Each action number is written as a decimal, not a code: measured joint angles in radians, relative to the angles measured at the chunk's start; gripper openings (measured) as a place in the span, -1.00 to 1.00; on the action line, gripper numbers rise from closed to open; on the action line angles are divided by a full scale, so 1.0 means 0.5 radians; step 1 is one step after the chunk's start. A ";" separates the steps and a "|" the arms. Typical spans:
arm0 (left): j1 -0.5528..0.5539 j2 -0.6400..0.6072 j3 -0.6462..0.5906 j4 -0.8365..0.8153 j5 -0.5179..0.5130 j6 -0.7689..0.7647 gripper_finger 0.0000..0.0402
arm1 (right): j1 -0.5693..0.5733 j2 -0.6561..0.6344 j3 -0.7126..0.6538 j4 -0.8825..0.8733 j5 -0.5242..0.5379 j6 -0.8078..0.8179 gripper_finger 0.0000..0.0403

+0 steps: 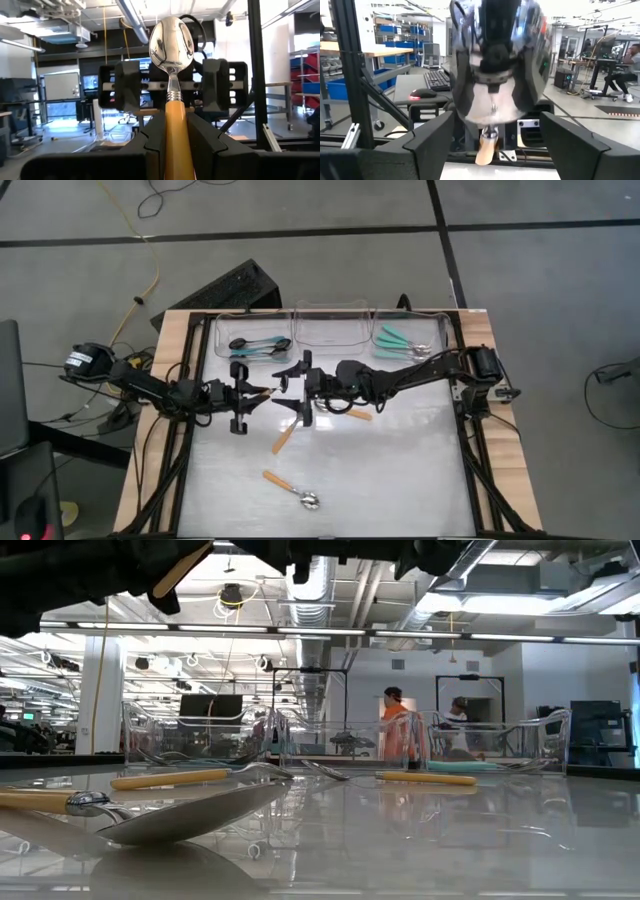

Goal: Sort silverware by color (type)
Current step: Put the middle left yellow spoon into the top center transparent bin

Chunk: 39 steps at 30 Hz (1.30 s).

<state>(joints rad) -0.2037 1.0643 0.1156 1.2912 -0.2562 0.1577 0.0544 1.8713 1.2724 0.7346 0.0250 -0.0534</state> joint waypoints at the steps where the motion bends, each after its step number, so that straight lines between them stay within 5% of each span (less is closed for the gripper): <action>1: 0.005 0.000 0.003 -0.006 0.015 -0.001 -0.80 | 0.000 0.000 0.000 -0.003 0.000 -0.003 0.58; 13: 0.014 0.000 0.004 -0.044 0.025 -0.043 -0.80 | 0.021 0.000 0.000 0.000 0.003 -0.064 0.19; 24: 0.013 0.000 0.006 -0.041 0.048 -0.056 -0.80 | 0.010 0.000 0.000 -0.027 -0.008 -0.106 -0.80; 39: 0.014 0.000 0.006 -0.055 0.004 -0.092 -0.65 | 0.006 0.000 0.000 -0.050 0.009 -0.112 -0.80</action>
<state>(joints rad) -0.1967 1.0645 0.1184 1.2635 -0.2542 0.1117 0.0573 1.8713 1.2724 0.7095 0.0297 -0.1094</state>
